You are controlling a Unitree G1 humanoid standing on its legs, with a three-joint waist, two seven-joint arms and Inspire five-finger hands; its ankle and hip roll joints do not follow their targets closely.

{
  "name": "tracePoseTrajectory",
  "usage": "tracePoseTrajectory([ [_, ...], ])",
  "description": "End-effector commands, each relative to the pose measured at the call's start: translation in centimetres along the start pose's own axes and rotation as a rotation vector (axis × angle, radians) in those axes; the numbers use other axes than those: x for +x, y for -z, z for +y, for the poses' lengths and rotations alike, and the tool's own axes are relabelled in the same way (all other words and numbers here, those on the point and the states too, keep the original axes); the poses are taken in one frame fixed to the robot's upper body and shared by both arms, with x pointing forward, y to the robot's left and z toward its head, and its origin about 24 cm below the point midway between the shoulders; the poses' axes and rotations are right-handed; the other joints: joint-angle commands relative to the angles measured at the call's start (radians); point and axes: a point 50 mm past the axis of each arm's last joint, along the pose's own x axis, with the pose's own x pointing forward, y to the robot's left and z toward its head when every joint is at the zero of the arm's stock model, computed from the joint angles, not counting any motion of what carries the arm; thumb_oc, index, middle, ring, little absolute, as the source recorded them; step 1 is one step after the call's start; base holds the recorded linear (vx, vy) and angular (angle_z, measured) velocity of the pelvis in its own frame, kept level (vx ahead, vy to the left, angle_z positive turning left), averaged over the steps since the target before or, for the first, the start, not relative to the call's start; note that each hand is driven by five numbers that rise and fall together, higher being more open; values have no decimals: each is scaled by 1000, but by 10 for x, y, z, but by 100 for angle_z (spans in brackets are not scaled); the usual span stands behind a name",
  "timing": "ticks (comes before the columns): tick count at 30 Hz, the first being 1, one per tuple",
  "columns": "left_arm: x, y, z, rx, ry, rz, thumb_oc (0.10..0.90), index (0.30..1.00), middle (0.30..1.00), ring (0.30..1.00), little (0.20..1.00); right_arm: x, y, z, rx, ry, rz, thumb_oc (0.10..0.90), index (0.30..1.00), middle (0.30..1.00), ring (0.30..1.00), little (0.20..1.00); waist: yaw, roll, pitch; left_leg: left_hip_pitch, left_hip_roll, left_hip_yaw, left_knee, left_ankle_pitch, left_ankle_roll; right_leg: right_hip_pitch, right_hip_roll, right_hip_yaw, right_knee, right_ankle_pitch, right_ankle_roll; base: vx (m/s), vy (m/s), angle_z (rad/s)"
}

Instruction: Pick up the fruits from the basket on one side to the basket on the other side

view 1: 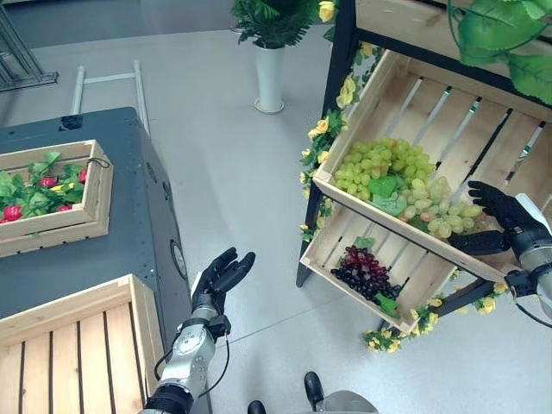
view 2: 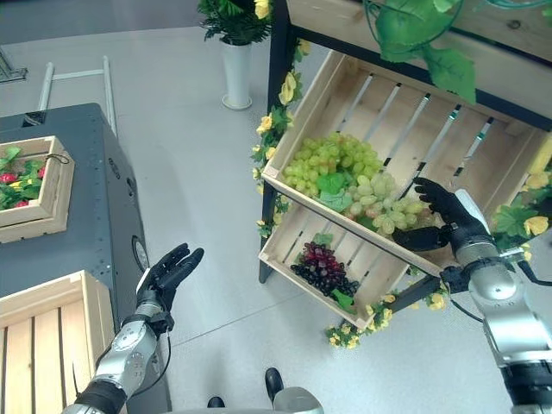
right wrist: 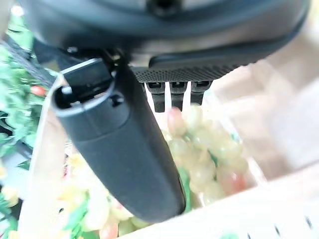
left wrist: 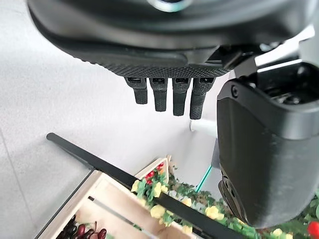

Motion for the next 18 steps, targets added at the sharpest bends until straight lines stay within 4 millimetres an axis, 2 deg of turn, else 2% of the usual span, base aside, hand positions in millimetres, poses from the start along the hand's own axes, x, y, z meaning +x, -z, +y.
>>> tracePoseTrajectory([
  [1,9,-22,2,10,9,-132,800,900,900,900,900,-2,-41,-50,-113,229,-230,800,900,900,900,900,-4,-5,-72,-2,-15,-18,10,-86,4,29,44,17,3,-13,-11,25,-8,-10],
  [6,6,-12,3,3,5,-103,800,900,900,900,900,-21,-50,-54,-147,266,-317,800,900,900,900,900,-34,4,-79,0,-13,8,10,-91,4,20,49,46,3,-10,-5,7,-5,-14],
  [10,7,-12,0,2,11,-102,800,900,900,900,900,-29,-55,-55,-224,315,-360,800,900,900,900,900,-45,9,-79,3,-13,18,10,-94,5,19,51,58,3,-10,-3,0,5,-8],
  [15,8,-11,-7,-2,31,-101,800,900,900,900,900,-37,-68,-49,-400,401,-465,800,900,900,900,900,-56,22,-82,11,-14,25,10,-102,8,22,52,66,3,-14,1,5,10,-9],
  [18,9,-11,-10,0,42,-97,800,900,900,900,900,-39,-70,-42,-427,392,-496,800,900,900,900,900,-56,26,-85,11,-15,26,10,-102,9,21,53,67,4,-15,3,0,0,0],
])
